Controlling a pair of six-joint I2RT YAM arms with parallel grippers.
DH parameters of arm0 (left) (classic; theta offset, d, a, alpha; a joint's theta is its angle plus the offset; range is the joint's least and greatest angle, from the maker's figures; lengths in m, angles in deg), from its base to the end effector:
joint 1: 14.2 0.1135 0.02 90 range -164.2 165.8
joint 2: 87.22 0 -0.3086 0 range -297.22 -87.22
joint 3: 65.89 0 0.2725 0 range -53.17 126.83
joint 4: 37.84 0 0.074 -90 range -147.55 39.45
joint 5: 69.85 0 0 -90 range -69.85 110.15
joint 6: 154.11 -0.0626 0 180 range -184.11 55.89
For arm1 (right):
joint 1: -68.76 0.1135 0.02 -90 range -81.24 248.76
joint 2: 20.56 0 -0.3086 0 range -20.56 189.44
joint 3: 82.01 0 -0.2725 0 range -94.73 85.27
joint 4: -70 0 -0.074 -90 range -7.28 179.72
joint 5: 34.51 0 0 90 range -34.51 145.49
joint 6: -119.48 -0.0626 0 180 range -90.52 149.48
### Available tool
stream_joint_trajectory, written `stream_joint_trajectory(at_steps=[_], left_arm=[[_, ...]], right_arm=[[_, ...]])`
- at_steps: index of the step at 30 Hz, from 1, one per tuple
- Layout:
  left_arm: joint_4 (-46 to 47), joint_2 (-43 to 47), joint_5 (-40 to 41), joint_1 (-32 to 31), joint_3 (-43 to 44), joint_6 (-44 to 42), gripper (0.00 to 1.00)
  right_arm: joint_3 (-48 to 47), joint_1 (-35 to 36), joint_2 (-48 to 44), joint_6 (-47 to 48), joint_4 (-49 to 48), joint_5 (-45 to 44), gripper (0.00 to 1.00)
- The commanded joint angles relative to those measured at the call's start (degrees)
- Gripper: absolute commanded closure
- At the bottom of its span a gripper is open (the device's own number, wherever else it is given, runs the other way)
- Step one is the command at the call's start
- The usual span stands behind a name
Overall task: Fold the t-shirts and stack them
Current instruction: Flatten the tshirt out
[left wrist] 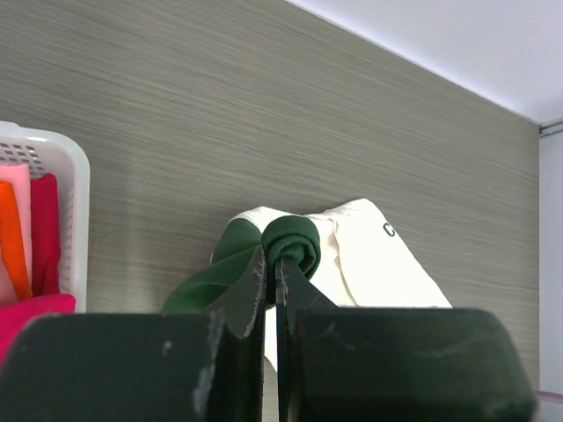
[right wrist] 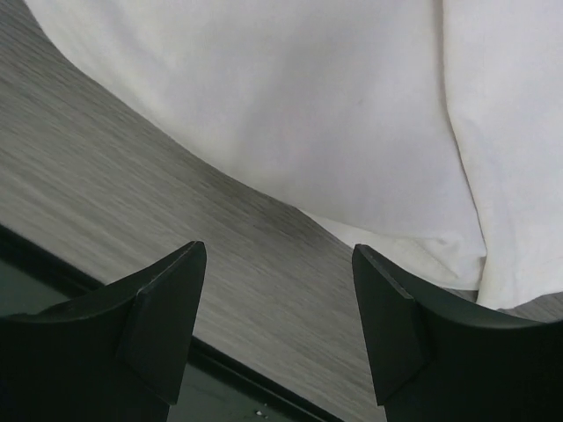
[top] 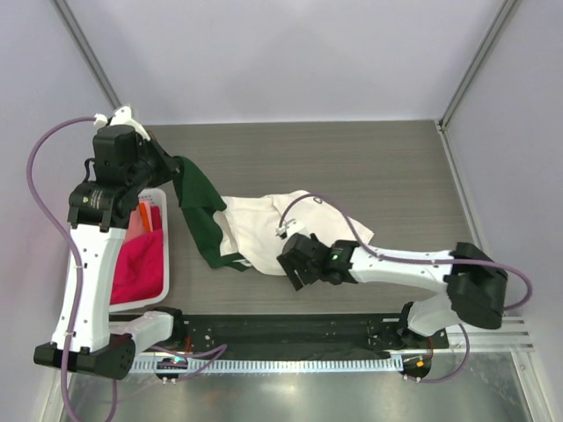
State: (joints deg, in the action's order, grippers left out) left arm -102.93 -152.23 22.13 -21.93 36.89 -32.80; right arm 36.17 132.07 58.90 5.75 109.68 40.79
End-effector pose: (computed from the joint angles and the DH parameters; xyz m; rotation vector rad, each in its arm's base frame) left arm 0.2246 -0.0283 0.4974 -0.4442 2.0216 -0.3874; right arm 0.1471 0.2572 0.2211 -0.7705 2.4254 0.2755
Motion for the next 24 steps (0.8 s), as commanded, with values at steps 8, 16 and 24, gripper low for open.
stream_joint_trajectory(at_steps=[8,16,24], left_arm=[[3.4,2.9,0.7,0.3,-1.7,-2.5,1.00],[3.4,4.2,0.7,0.3,-3.1,-3.1,1.00],[3.2,4.6,0.4,0.3,-3.1,-3.4,1.00]], right_arm=[[-6.3,5.4,12.9,13.8,-9.3,-13.5,0.25],[-5.0,8.7,14.5,14.9,-11.2,-13.9,0.86],[-2.8,9.6,-1.6,11.8,-9.6,-4.7,0.99]])
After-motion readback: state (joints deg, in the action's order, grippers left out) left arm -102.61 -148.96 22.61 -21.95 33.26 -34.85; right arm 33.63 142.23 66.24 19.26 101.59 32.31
